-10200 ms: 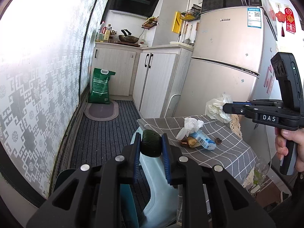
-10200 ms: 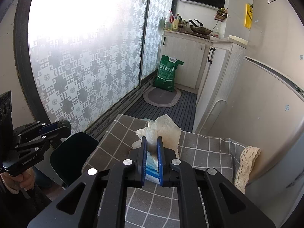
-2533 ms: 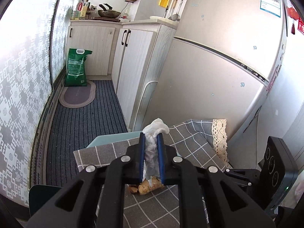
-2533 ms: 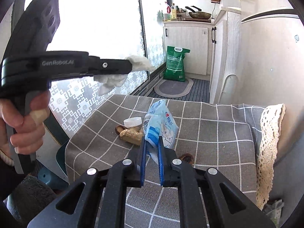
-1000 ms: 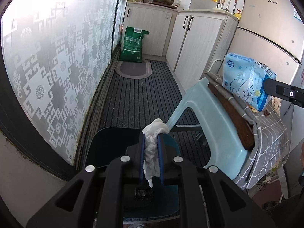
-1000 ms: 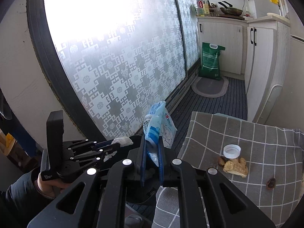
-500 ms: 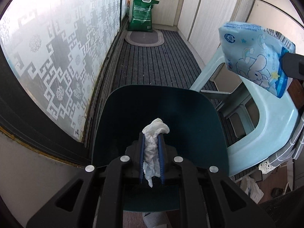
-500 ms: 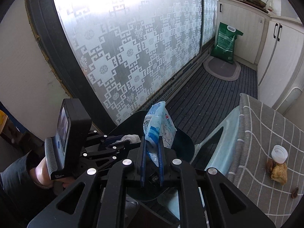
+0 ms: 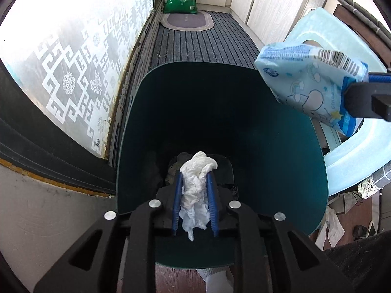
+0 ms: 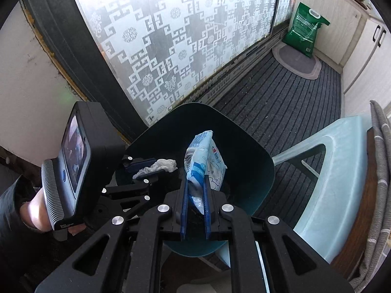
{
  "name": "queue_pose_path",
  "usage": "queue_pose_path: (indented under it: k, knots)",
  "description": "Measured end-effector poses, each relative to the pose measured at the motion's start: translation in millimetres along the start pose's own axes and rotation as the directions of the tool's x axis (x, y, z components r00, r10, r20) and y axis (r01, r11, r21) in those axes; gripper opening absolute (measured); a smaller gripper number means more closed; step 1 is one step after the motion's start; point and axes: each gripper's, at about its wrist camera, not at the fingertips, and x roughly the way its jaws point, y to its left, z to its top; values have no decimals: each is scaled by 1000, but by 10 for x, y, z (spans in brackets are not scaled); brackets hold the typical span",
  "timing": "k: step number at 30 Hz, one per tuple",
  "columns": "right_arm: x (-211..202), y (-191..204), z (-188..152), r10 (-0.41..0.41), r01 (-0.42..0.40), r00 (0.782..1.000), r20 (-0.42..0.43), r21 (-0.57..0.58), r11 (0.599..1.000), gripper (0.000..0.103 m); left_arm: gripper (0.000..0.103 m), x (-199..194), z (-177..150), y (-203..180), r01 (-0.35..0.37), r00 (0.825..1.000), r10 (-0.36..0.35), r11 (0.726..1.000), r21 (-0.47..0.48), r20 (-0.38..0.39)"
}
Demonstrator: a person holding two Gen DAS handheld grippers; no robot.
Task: Collect trash
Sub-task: 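Open the left tool over the bin to drop the tissue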
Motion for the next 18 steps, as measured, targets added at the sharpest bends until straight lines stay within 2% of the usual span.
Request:
queue_pose_path:
  k: [3,9,15,18]
  knots:
    - [132,20,8,-9,9,999,-35,-4,1000,11,29,-16,-12,31,14,1000,-14,1000,-4,6]
    - [325,32,-5,-25,26,996,-85,0,1000,11,33,-52,-27,75,22,1000,-22,1000,-13,20]
    - [434,15,-25,-20,22,993,-117,12,1000,11,46,-116,-16,113,30,999,-29,999,-20,46]
    - [504,33,-8,-21,22,991,-131,12,1000,11,47,-148,-4,128,32,997,-30,999,-24,64]
